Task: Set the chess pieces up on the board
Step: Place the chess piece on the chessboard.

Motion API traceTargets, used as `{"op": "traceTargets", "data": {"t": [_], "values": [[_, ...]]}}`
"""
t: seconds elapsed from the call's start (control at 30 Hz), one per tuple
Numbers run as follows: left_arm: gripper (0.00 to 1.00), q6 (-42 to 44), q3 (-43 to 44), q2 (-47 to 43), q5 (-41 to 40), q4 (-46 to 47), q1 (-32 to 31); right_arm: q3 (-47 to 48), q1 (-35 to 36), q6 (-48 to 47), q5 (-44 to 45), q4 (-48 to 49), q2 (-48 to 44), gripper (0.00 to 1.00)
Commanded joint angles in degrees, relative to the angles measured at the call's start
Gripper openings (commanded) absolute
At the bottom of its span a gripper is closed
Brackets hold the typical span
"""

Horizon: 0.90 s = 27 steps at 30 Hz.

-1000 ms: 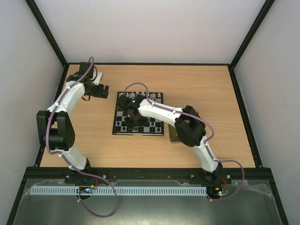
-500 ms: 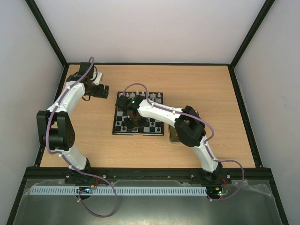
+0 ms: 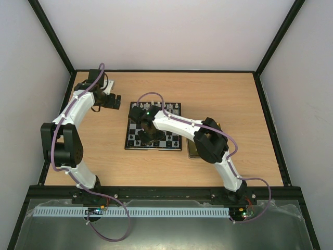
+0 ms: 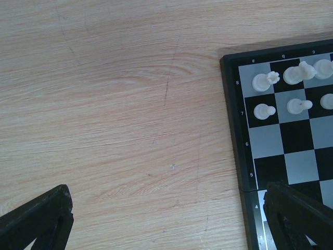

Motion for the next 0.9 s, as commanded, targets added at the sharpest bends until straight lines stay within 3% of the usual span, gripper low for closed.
{"op": "traceTargets", "data": {"t": [0.0,0.87], "values": [[1.0,-0.3,1.6,0.5,-0.6,-0.7,-0.3,0.1,0.2,-0.5,2.0,-1.3,-1.3,0.31],[1.0,-0.1,2.0,0.7,-1.2,-0.9,-1.0,3.0,-1.6,-0.3,1.1,-1.4,-1.9,0.29]]}}
